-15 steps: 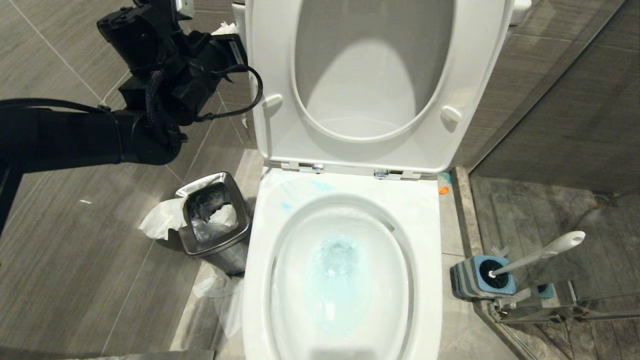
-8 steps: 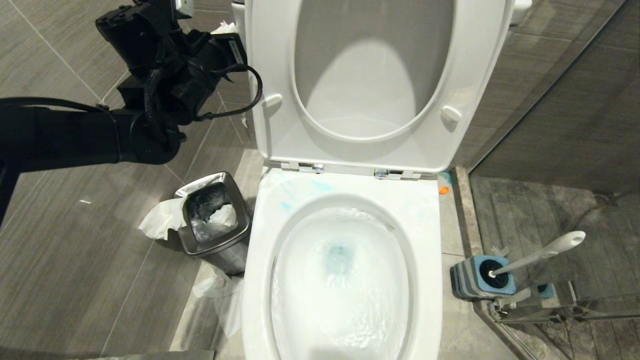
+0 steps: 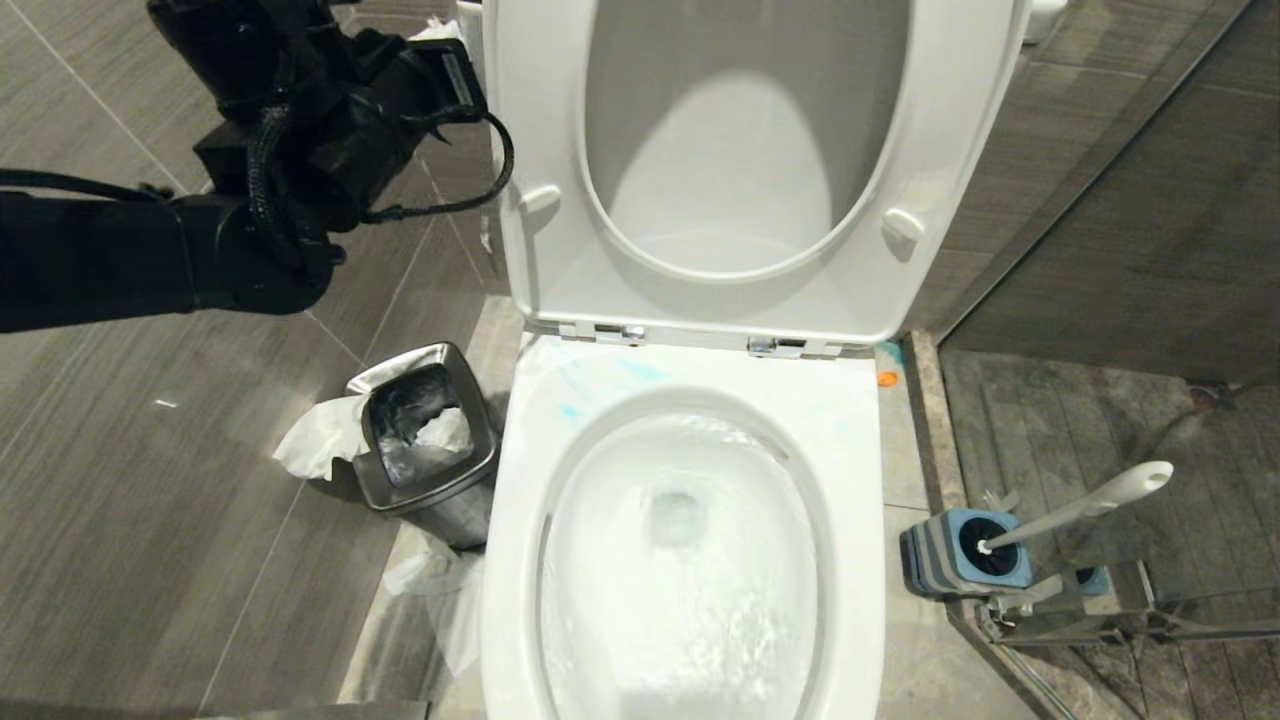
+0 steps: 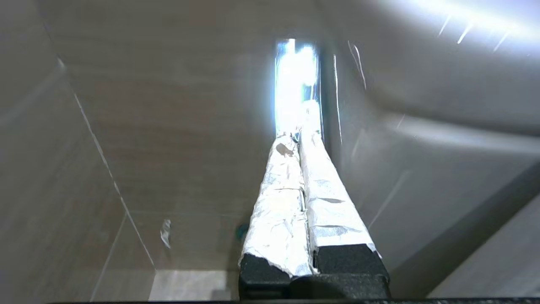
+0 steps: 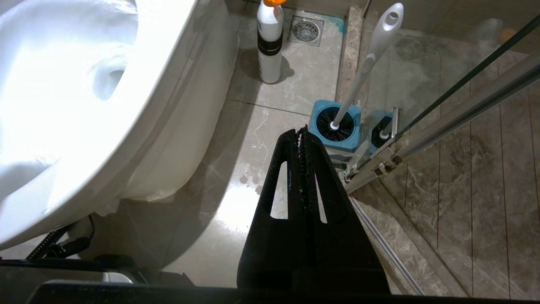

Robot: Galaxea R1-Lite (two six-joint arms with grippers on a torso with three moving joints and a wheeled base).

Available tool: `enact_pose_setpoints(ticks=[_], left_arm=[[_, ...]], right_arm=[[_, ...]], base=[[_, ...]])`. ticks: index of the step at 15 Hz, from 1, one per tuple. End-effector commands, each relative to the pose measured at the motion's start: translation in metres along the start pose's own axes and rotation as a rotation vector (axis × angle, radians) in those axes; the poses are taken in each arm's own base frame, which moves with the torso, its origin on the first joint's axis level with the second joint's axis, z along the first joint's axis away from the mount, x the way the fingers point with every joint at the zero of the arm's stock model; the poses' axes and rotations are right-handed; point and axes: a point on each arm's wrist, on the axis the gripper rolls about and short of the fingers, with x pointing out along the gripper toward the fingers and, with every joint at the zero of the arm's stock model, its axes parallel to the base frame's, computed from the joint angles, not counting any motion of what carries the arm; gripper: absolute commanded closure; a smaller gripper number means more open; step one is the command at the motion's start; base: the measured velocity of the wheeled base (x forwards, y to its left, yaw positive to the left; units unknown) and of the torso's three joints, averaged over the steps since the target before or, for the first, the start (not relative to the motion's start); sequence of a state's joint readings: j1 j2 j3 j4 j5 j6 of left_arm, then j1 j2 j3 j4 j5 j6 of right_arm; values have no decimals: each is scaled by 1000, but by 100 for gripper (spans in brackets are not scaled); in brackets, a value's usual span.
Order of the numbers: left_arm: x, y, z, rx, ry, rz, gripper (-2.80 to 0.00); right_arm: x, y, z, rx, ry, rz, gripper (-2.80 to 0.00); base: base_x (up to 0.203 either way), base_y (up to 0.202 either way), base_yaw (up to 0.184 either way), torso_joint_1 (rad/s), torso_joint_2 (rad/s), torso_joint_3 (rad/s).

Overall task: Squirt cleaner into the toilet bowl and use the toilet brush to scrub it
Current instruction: Flush the toilet

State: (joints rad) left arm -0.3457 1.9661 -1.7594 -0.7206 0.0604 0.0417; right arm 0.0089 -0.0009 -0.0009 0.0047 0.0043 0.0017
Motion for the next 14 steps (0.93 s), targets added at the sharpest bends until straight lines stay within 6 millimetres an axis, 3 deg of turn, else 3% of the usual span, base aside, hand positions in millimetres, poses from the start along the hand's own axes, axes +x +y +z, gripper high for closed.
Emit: enact_pose_setpoints(ticks=[1, 6, 9, 14], left_arm=[[-14, 3, 47, 3, -87, 6, 0], [-37, 7, 100, 18, -162, 10, 0], [-62, 9, 126, 20, -108, 2, 0], [-109, 15, 144, -24, 22, -150, 0]], right_arm=[[0, 0, 0, 0, 2, 1, 0], [0, 0, 0, 0, 0, 1, 0], [0, 0, 0, 0, 0, 1, 0], [0, 0, 0, 0, 1, 1, 0]], base=[[0, 0, 0, 0, 0, 0], [0, 0, 0, 0, 0, 0], [0, 0, 0, 0, 0, 0], [0, 0, 0, 0, 0, 0]])
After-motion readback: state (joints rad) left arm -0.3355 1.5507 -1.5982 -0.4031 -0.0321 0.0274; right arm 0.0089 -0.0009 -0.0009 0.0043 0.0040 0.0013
